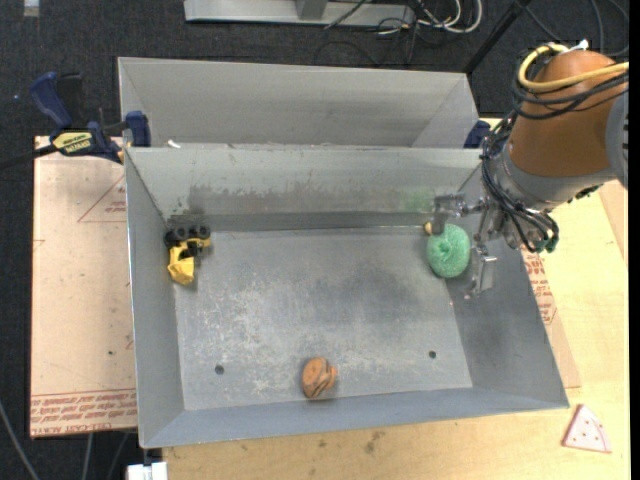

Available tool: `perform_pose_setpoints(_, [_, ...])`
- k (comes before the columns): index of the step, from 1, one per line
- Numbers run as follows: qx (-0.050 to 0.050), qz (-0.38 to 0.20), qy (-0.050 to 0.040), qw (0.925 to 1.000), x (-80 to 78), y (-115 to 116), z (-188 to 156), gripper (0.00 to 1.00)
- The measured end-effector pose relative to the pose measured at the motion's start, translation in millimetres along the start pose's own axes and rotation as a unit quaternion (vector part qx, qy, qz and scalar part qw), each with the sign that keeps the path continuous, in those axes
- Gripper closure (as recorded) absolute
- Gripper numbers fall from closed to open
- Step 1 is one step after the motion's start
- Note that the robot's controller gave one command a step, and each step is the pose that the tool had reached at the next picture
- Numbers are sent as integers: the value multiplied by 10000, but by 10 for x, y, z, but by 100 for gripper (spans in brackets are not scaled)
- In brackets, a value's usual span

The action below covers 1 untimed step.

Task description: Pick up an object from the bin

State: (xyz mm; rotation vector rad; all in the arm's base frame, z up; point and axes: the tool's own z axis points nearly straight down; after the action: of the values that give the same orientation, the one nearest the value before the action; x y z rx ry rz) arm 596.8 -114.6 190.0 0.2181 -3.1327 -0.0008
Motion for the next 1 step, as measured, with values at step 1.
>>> perform_pose_setpoints(1, [3,567,-35,9984,-207,-131,111,0])
